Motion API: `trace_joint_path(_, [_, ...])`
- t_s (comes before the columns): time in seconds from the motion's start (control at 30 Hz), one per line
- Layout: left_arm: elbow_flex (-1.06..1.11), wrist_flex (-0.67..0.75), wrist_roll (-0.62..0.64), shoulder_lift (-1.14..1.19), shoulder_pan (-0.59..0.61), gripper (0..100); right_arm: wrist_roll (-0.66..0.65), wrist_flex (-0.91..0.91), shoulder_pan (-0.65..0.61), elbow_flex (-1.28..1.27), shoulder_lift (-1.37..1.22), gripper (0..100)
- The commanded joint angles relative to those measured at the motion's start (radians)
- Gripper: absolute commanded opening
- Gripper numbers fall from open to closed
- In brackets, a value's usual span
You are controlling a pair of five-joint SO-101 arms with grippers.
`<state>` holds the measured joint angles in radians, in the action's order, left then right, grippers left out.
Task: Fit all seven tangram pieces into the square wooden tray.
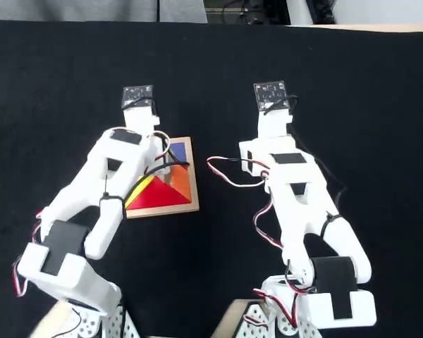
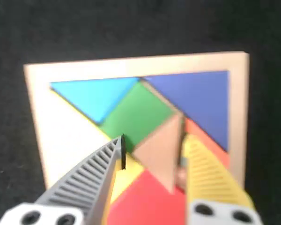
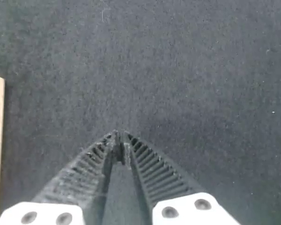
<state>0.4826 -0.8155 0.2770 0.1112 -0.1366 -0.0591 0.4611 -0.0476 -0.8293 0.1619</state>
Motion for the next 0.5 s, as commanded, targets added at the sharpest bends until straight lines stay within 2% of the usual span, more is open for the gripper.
trace_joint_path(0.0, [-0.064, 0.02, 0.014, 0.009, -0.001, 26, -0.008, -0.018, 0.008, 0.036, 0.035, 1.5])
trace_joint_path(0.37, [-0.056, 0.014, 0.012, 0.005, -0.002, 27, -0.009, -0.018, 0.008, 0.038, 0.035, 1.5])
trace_joint_path(0.47, [-0.084, -0.072, 0.008, -0.02, 0.013, 27, -0.009, -0.018, 0.008, 0.038, 0.035, 1.5])
